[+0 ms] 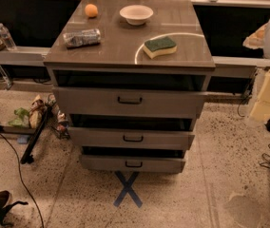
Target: Open top drawer
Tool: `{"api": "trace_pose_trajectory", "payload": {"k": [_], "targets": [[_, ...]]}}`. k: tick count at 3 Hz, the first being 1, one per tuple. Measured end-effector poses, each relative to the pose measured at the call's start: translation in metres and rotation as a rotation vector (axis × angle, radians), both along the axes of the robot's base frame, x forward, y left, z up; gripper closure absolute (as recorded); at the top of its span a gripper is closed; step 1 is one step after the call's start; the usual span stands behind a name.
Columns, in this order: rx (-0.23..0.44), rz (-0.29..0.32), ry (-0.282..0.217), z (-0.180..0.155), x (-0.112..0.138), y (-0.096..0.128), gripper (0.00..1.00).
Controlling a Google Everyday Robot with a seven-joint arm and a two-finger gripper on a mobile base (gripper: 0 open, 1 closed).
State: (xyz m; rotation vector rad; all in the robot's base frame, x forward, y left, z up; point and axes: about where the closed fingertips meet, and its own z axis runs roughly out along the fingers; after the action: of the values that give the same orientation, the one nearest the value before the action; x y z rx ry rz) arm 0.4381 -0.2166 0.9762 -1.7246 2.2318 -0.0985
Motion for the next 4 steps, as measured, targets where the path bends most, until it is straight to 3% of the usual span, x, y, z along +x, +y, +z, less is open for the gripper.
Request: {"api": "trace_pose_trajectory", "payload": {"k": [1,2,3,4], "targets": [[0.000,0.000,0.000,0.000,0.000,0.000,0.00],[0.012,0.049,-0.014,-0.020,0.009,0.007,0.00],[0.020,0.153,-0.020,-0.067,0.028,0.022,0.00],[-0.005,0.201,-0.024,-0.112,0.048,0.037,0.00]]}}
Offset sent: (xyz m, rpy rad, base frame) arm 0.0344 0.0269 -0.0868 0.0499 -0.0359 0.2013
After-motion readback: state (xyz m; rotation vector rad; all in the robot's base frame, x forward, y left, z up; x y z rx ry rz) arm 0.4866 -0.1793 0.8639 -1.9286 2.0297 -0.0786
